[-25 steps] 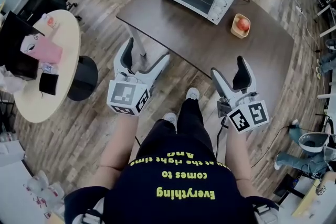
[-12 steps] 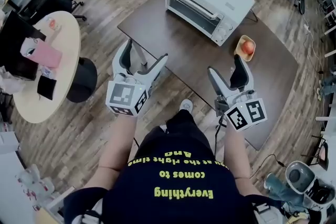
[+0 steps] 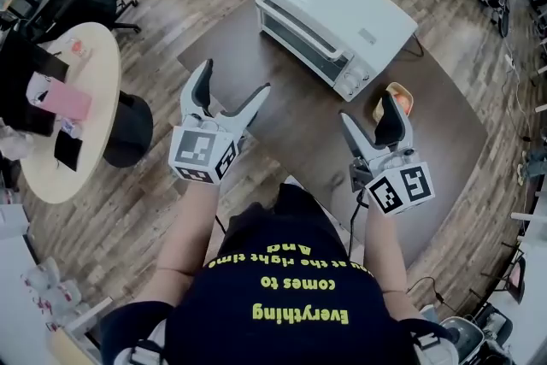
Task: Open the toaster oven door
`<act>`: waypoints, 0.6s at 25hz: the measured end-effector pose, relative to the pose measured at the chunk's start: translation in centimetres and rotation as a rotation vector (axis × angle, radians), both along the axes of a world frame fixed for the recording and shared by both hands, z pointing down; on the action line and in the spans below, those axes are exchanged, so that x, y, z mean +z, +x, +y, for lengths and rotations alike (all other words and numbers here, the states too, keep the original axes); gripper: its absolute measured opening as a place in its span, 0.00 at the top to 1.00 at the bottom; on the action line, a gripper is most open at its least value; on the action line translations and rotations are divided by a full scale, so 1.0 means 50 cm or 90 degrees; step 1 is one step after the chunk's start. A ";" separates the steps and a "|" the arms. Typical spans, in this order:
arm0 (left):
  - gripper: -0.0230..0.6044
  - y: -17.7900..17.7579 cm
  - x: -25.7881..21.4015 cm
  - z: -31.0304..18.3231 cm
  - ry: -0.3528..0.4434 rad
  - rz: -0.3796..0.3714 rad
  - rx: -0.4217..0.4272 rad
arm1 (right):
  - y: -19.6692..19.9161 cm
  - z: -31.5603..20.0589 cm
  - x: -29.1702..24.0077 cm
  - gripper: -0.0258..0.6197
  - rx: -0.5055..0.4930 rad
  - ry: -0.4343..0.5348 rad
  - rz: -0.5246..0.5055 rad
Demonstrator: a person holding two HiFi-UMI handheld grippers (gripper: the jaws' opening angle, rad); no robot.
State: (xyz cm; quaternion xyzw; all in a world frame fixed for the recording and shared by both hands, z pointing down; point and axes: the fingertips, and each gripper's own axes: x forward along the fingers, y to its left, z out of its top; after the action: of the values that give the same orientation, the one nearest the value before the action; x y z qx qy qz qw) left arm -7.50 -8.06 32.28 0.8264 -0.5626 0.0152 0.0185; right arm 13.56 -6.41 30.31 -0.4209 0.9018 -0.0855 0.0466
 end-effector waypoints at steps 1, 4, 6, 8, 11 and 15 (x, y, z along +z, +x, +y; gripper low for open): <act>0.18 0.006 0.001 -0.012 -0.002 0.000 -0.002 | 0.009 -0.011 0.003 0.29 -0.001 -0.004 -0.001; 0.18 0.013 0.009 -0.043 -0.013 -0.008 -0.009 | 0.024 -0.038 0.009 0.29 -0.003 -0.009 -0.004; 0.18 0.017 0.018 -0.061 -0.022 -0.017 -0.008 | 0.028 -0.051 0.015 0.29 -0.002 -0.013 -0.007; 0.18 0.022 0.026 -0.077 -0.029 -0.018 -0.004 | 0.031 -0.061 0.023 0.29 0.002 -0.021 -0.008; 0.18 0.030 0.032 -0.102 -0.032 -0.016 0.011 | 0.032 -0.075 0.033 0.29 0.012 -0.030 -0.009; 0.18 0.038 0.037 -0.149 -0.036 -0.014 0.040 | 0.028 -0.100 0.032 0.30 0.036 -0.029 -0.011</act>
State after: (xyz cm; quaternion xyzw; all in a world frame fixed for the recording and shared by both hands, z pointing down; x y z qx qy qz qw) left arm -5.59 -15.50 34.14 0.8427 -0.5357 0.0407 0.0356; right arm 14.96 -11.44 31.89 -0.4466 0.8869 -0.1085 0.0471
